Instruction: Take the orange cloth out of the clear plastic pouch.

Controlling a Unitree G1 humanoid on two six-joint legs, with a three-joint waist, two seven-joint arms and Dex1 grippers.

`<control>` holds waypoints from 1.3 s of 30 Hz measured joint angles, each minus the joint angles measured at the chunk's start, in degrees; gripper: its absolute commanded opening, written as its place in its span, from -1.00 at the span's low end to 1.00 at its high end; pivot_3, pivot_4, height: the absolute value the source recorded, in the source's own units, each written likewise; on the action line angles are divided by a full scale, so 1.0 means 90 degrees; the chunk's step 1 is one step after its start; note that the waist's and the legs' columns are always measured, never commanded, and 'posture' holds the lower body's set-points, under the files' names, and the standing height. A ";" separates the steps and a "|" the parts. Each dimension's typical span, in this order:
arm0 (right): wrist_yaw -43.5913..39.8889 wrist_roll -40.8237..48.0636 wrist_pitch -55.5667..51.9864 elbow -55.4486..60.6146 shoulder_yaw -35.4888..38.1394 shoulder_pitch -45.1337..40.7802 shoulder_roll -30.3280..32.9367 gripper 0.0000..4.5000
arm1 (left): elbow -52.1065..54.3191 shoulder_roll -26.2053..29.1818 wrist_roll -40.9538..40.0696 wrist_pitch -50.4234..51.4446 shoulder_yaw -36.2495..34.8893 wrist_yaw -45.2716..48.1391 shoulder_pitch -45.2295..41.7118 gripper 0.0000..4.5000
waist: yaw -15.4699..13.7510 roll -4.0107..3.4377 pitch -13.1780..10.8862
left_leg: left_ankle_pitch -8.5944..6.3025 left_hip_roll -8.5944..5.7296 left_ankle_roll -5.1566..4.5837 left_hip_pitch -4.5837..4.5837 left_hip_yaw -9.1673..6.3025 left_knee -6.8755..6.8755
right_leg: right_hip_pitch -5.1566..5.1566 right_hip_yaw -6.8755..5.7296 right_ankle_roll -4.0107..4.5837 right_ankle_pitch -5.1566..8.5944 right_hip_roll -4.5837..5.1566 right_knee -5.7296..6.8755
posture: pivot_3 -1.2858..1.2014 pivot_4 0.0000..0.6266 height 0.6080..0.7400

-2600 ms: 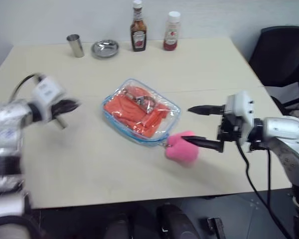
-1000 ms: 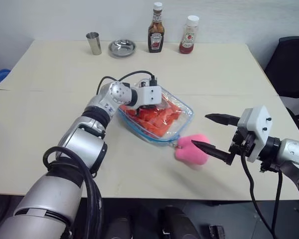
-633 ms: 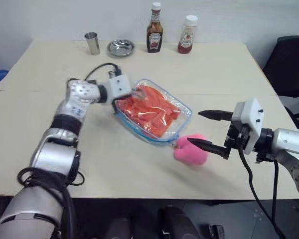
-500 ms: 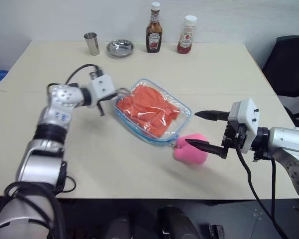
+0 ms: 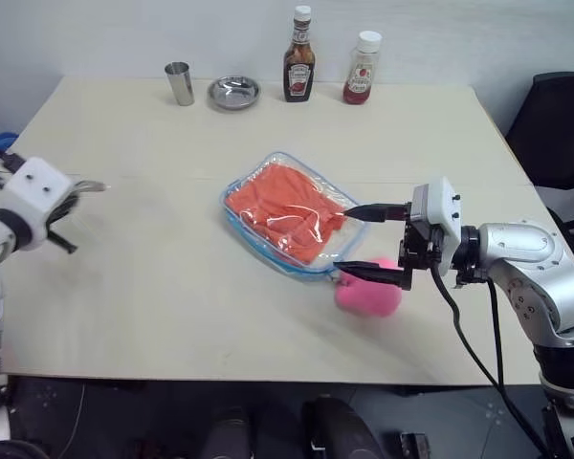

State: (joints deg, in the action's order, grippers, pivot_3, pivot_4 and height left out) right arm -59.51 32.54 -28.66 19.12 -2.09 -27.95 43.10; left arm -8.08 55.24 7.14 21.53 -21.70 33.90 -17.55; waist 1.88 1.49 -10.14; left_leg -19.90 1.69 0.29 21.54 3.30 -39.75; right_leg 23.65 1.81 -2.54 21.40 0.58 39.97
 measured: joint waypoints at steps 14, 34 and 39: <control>-0.0158 -0.0075 -0.0020 -0.0147 -0.0044 -0.0097 -0.0116 1.00 | -0.0385 -0.0117 -0.0124 -0.0091 -0.0512 -0.0889 0.1257 -0.02 | -0.0021 0.0004 0.0002 | -0.0004 -0.0001 -0.0004 0.0000 -0.0003 0.0004 | -0.0003 -0.0006 0.0000 0.0000 0.0004 -0.0013 | 0.03 -0.52 1.00; 0.0588 0.0091 -0.0454 0.0918 0.0795 0.1014 0.0215 1.00 | -0.1591 -0.0583 -0.0321 -0.3967 0.3522 0.3326 -0.3264 0.24 | -0.0057 -0.0020 -0.0001 | 0.0000 -0.0007 0.0001 0.0004 0.0000 -0.0006 | -0.0008 -0.0002 0.0000 0.0000 -0.0008 -0.0013 | 0.03 -0.52 1.00; 0.1026 0.0193 -0.0678 0.1453 0.1056 0.1531 0.0208 1.00 | -0.4129 -0.1505 0.0435 -0.5848 0.4287 0.3317 -0.4794 0.24 | 0.0004 -0.0019 -0.0001 | -0.0003 -0.0004 -0.0004 0.0013 0.0009 0.0000 | 0.0008 0.0006 -0.0001 -0.0001 -0.0008 -0.0008 | 0.03 -0.52 1.00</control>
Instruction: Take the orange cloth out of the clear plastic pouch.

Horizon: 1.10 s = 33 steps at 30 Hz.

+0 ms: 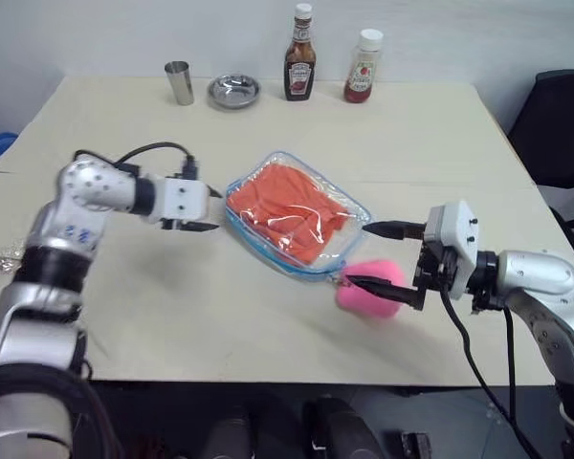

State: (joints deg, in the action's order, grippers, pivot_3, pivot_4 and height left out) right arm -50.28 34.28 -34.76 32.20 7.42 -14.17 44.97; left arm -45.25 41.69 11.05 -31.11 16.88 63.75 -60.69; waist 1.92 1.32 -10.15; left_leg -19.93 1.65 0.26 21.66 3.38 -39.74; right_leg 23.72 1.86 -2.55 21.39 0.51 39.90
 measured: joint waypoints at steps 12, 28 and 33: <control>0.0539 0.0202 -0.0300 0.0658 0.0666 0.0628 0.0105 1.00 | -0.2691 -0.0713 0.1143 -0.1232 0.0556 -0.0856 -0.1188 0.24 | -0.0045 0.0004 -0.0002 | 0.0001 0.0000 0.0002 -0.0001 -0.0003 -0.0016 | 0.0003 0.0001 0.0000 0.0000 0.0003 -0.0001 | 0.03 -0.52 1.00; 0.0535 0.0326 -0.0321 0.0681 0.0696 0.0733 0.0355 1.00 | -0.1989 -0.0794 0.0736 -0.0070 -0.0017 -0.0543 -0.0389 -0.99 | -0.0017 0.0004 -0.0001 | 0.0002 0.0002 0.0004 -0.0006 -0.0003 -0.0017 | 0.0002 0.0003 0.0000 0.0000 0.0002 0.0008 | 0.03 -0.52 1.00; 0.0551 0.0357 -0.0335 0.0755 0.0658 0.0938 0.0351 1.00 | 0.2823 -0.0399 0.0045 0.3977 -0.0799 -0.0162 0.2080 -0.99 | 0.0035 0.0002 0.0000 | 0.0002 0.0008 0.0008 -0.0010 -0.0012 0.0000 | -0.0005 0.0007 0.0000 0.0000 0.0001 0.0019 | 0.03 -0.52 1.00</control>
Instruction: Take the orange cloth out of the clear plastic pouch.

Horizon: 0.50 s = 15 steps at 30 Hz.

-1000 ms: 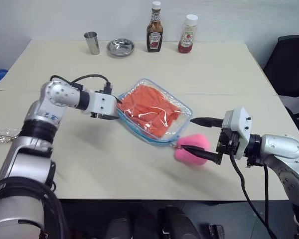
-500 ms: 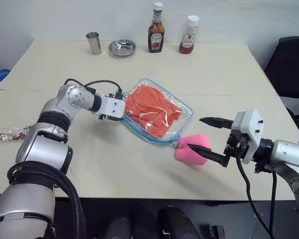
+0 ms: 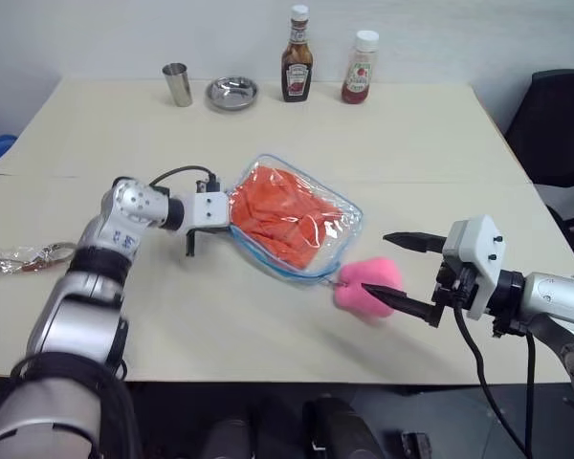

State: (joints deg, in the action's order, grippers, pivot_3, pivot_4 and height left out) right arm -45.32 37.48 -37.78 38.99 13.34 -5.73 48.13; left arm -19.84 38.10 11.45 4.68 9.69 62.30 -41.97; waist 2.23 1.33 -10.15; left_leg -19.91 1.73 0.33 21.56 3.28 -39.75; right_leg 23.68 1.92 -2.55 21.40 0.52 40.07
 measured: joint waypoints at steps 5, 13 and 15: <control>0.0063 0.0103 -0.0024 0.0106 -0.0009 0.0082 -0.0010 1.00 | 0.4146 0.0200 -0.0030 0.3827 -0.0090 -0.0069 0.1726 -0.99 | -0.0068 -0.0001 0.0001 | 0.0000 -0.0006 0.0000 -0.0008 -0.0011 -0.0009 | -0.0021 0.0000 0.0000 0.0000 -0.0001 -0.0020 | 0.03 -0.52 1.00; -0.0013 0.0203 -0.0040 0.0107 -0.0093 0.0076 0.0008 1.00 | 0.5936 0.0051 0.0190 0.7068 -0.0005 -0.1439 0.2035 -0.99 | -0.0094 0.0002 0.0002 | 0.0000 -0.0010 -0.0002 -0.0016 -0.0024 -0.0015 | -0.0035 -0.0003 -0.0001 0.0000 -0.0010 -0.0018 | 0.03 -0.52 1.00; -0.0028 0.0203 -0.0041 0.0031 -0.0107 0.0025 0.0014 1.00 | 0.5899 -0.0177 0.0248 0.7321 0.0007 -0.1944 0.2038 -0.99 | -0.0084 0.0002 0.0002 | 0.0000 -0.0010 -0.0002 -0.0017 -0.0023 -0.0015 | -0.0035 -0.0001 -0.0001 0.0000 -0.0009 -0.0017 | 0.03 -0.52 1.00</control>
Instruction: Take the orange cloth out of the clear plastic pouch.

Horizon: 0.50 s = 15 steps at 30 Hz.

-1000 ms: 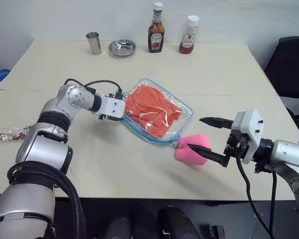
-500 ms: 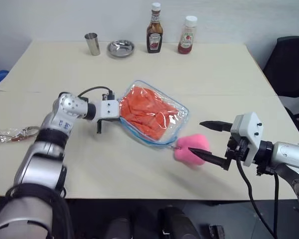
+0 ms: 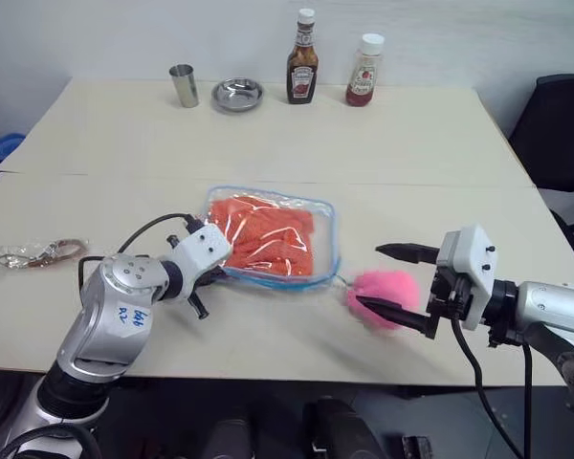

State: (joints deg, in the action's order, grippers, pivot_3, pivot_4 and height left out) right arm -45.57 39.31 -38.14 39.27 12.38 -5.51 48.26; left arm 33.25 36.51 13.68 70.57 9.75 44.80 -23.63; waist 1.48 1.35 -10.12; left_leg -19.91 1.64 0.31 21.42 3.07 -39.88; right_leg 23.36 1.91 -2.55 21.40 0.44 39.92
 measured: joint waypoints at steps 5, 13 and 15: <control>-0.0049 -0.0002 0.0000 -0.0136 -0.0099 -0.0105 0.0023 1.00 | 0.0025 -0.0413 -0.0174 0.0413 -0.0015 -0.0630 0.0001 -0.99 | -0.0006 0.0000 0.0000 | 0.0000 0.0001 0.0000 0.0000 0.0000 0.0002 | 0.0001 -0.0001 0.0000 0.0000 0.0000 0.0000 | 0.03 -0.52 1.00; -0.0076 -0.0184 0.0006 -0.0212 -0.0163 -0.0041 0.0078 1.00 | 0.0274 -0.0012 -0.0747 0.0110 -0.0127 -0.0790 0.0373 -0.70 | 0.0008 0.0000 0.0000 | 0.0001 0.0001 0.0002 -0.0003 0.0000 0.0011 | 0.0000 0.0001 0.0000 0.0000 0.0000 -0.0006 | 0.03 -0.52 1.00; 0.0066 -0.0184 -0.0071 -0.0225 -0.0127 0.0069 0.0059 1.00 | 0.0366 0.0183 -0.0945 -0.0005 -0.0212 -0.0700 0.0492 -0.43 | 0.0008 0.0000 0.0000 | 0.0002 0.0002 0.0004 -0.0004 0.0000 0.0016 | 0.0000 0.0000 0.0000 0.0000 0.0000 -0.0008 | 0.03 -0.52 1.00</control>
State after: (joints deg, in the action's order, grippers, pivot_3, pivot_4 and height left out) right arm -44.97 37.66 -38.78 37.25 11.23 -4.89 48.79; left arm 36.55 38.15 5.18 70.53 7.84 38.50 -19.20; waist 1.55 1.35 -10.12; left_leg -19.89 1.65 0.35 21.38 3.07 -39.73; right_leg 23.37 1.92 -2.55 21.40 0.44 39.84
